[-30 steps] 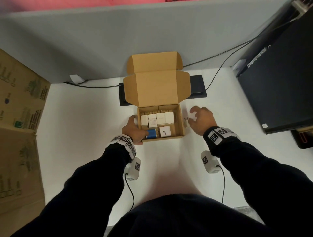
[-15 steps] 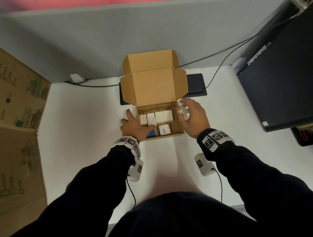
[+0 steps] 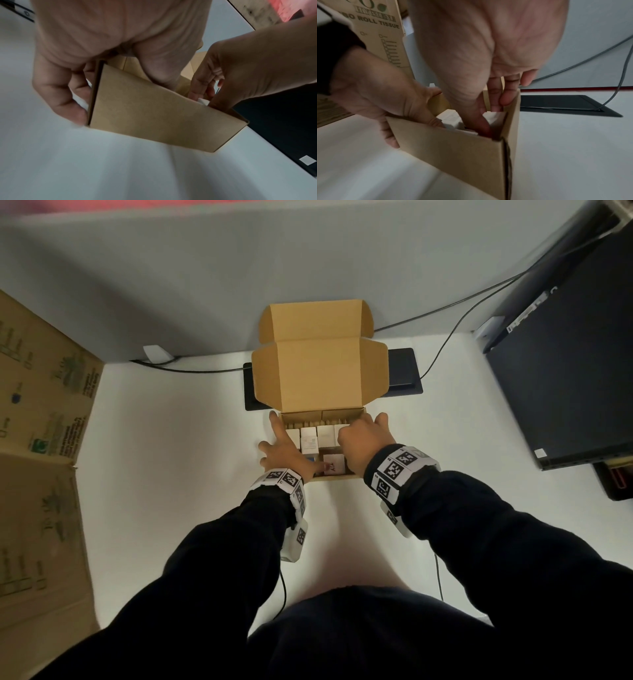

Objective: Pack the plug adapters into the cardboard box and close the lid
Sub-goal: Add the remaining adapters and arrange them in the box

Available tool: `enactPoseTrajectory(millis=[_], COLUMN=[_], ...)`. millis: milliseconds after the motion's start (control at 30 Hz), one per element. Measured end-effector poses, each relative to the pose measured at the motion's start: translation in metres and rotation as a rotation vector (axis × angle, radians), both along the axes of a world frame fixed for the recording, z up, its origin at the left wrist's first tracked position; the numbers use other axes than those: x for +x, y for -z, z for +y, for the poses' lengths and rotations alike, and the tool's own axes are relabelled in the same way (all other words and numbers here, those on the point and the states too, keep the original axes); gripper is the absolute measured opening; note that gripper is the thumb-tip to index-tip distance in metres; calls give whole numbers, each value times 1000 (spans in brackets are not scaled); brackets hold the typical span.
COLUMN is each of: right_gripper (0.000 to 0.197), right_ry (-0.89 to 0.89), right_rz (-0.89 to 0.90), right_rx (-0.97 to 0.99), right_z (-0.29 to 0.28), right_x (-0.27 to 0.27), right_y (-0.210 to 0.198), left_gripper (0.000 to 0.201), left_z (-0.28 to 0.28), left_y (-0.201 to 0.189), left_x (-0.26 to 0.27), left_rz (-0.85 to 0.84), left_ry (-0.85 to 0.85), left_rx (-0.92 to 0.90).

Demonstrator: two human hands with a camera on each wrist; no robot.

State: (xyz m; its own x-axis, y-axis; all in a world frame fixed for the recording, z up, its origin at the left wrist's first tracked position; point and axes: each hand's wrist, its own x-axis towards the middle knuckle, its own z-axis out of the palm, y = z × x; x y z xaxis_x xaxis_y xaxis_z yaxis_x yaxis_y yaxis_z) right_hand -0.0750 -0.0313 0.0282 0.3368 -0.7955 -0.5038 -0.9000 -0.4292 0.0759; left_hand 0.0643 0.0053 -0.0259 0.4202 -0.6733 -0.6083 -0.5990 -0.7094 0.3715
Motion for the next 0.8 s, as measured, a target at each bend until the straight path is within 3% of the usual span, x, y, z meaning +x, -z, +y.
enactPoseTrajectory(millis=[167, 267, 367, 633, 800], right_gripper=[6, 19, 8, 22, 15], right_ry=[53, 73, 42, 66, -6], right_rz=[10, -15, 22, 7, 96], right_rx=[25, 27, 40, 42, -114], right_z=[2, 2, 5, 13, 13], right_x=[-2, -2, 0, -12, -13], right_y=[1, 5, 7, 13, 10], left_gripper=[152, 152, 151, 154, 157], left_z=[1, 1, 0, 0, -1], left_y=[3, 3, 5, 6, 7], left_x=[1, 1, 0, -2, -2], left_rz=[0, 12, 12, 20, 8], left_ry=[0, 2, -13, 2, 9], left_rx=[-19, -20, -15, -22, -25])
